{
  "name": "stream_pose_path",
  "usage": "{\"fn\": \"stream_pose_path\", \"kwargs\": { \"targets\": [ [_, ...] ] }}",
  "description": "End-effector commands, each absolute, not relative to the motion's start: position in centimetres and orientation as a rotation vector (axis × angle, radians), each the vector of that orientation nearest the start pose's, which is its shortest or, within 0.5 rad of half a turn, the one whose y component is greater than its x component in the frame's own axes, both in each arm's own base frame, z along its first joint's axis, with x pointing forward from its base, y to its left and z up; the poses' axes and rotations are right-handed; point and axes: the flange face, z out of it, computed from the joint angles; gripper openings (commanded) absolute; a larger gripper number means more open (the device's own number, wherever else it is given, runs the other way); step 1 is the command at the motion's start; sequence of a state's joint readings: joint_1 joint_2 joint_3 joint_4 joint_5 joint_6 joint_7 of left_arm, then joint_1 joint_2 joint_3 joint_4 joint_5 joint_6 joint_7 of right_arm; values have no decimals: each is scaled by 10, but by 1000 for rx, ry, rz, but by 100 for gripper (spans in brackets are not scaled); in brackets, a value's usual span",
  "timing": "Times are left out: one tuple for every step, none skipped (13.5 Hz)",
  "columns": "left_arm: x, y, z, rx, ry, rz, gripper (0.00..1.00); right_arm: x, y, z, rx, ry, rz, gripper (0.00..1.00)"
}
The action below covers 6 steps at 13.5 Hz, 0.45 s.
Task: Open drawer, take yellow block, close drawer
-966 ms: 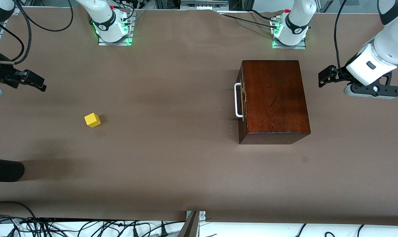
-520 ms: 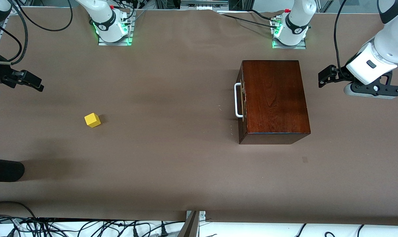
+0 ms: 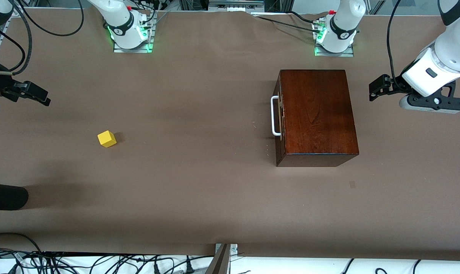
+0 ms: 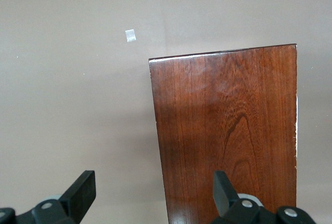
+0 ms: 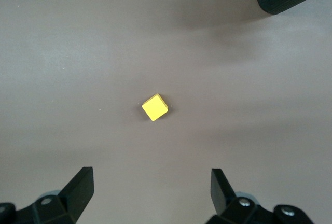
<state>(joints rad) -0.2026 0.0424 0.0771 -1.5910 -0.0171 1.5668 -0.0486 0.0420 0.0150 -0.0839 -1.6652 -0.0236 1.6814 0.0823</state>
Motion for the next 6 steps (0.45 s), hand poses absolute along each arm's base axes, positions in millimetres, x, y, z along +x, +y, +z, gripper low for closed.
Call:
{"fn": "stream_pose_path", "kwargs": {
  "targets": [
    [556,-69,601,-3147,137,86,100,566,-28,587,-3163,215,-1,100],
    [556,-67,601,-3147,130,86,100,566,-26,587,-3163,212,-1,100],
    [556,-69,601,-3147,135,83,100,566,-25,586,-3164,212,1,100],
    [556,-68,601,-3147,132,83,100,566,-25,587,-3162,212,-1,100],
    [556,-68,601,-3147,118,83,100,566,-24,586,-3162,210,1,100],
    [557,-69,601,-3148,99,79,100,566,-24,586,-3162,210,1,100]
  ]
}}
